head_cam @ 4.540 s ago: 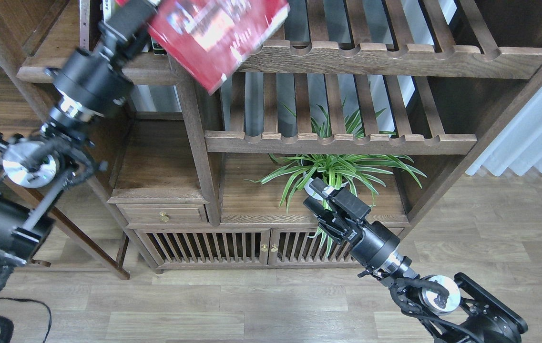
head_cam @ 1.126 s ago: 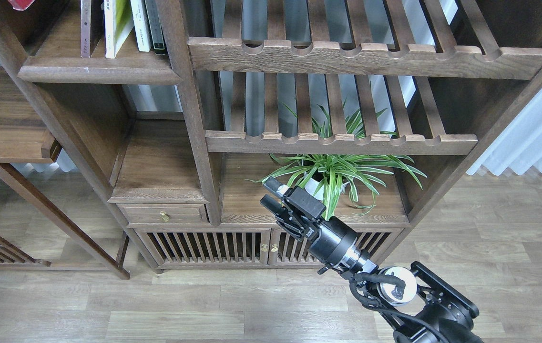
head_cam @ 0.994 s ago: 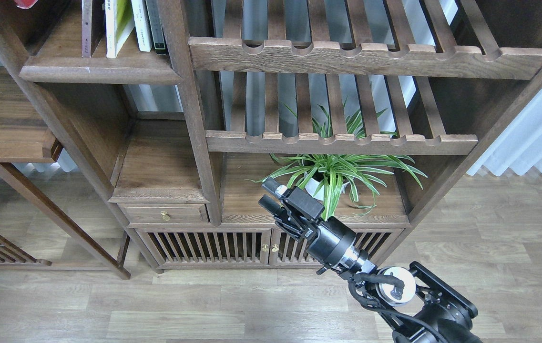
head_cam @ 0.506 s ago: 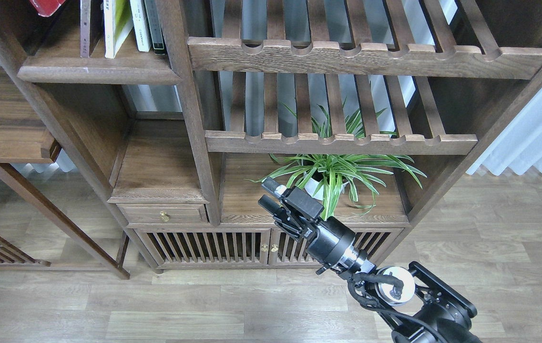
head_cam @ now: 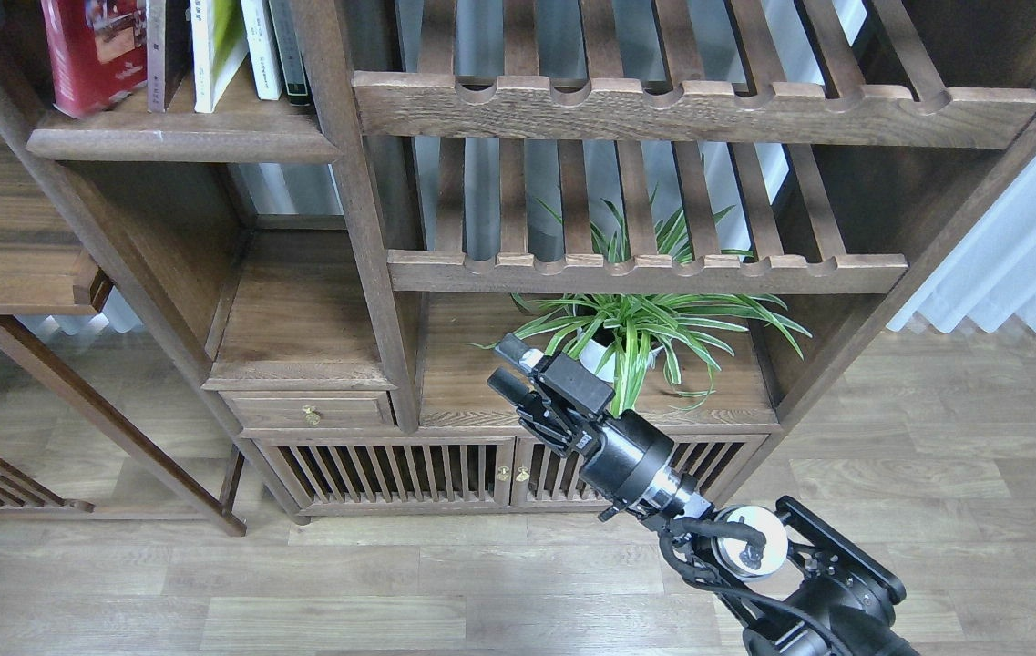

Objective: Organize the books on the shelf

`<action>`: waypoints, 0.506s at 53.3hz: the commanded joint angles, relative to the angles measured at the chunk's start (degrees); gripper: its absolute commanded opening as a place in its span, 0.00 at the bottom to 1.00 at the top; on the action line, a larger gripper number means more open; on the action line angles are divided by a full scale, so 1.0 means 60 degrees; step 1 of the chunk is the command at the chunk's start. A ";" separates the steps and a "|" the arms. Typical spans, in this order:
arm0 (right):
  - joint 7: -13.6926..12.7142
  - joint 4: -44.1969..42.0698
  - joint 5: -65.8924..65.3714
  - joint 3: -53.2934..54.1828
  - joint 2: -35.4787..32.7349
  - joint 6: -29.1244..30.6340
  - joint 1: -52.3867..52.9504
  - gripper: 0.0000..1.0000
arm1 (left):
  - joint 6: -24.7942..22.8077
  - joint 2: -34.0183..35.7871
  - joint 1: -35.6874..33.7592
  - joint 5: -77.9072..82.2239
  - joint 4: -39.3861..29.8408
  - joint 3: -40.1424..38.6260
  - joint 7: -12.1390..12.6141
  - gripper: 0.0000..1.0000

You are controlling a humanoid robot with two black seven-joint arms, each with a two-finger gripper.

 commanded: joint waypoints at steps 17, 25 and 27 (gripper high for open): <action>0.0000 0.0000 0.0000 0.0087 0.0000 0.0000 -0.0029 0.84 | 0.0189 -0.0713 -0.0877 -0.0486 -0.0136 -0.0162 -0.0758 0.44; 0.0014 0.0204 0.0044 0.0233 0.0000 0.0000 0.0000 0.84 | 0.0145 -0.0669 -0.0527 -0.1100 -0.0661 -0.0264 -0.1911 0.49; 0.0014 0.0264 0.0044 0.0234 0.0014 0.0000 0.0015 0.84 | 0.0145 -0.0669 -0.0481 -0.1262 -0.0824 -0.0323 -0.2135 0.51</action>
